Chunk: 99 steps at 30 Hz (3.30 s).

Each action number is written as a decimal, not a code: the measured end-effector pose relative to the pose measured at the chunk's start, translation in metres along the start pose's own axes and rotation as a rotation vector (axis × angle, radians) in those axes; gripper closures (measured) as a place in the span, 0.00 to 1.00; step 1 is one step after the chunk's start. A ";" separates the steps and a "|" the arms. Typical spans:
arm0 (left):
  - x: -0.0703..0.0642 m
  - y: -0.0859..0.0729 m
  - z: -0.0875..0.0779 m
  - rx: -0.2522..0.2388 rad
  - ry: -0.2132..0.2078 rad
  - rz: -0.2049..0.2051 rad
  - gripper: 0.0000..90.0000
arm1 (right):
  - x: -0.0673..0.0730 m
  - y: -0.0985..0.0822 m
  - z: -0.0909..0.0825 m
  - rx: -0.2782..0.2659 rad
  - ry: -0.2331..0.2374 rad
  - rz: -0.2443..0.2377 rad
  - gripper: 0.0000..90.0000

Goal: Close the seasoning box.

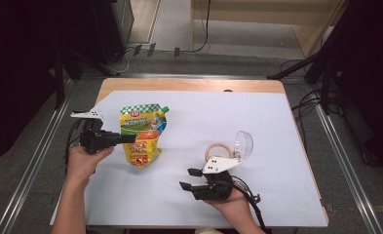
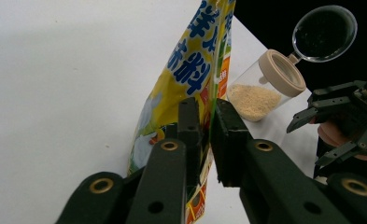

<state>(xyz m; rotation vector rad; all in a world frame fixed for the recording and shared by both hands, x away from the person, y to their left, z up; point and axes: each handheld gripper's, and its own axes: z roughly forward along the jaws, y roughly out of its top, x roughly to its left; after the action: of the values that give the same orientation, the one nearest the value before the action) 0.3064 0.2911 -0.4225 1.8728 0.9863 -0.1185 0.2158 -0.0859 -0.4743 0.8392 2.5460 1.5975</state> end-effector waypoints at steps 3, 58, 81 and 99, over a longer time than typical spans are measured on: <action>0.000 -0.001 0.000 -0.003 0.007 0.005 0.89 | 0.000 0.000 0.000 0.002 -0.004 0.000 0.54; -0.034 0.029 -0.049 -0.074 0.140 0.024 0.52 | -0.023 0.022 -0.030 0.091 -0.036 0.049 0.61; -0.002 0.008 -0.050 -0.070 0.258 -0.017 0.51 | -0.036 0.038 -0.063 0.062 -0.066 0.051 0.76; 0.005 0.002 -0.036 -0.044 0.261 -0.002 0.48 | -0.047 0.054 -0.112 0.036 -0.078 0.056 1.00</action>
<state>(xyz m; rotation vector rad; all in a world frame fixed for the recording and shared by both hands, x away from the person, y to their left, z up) 0.2997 0.3219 -0.4050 1.8778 1.1575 0.1490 0.2463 -0.1819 -0.3878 0.9641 2.5266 1.5054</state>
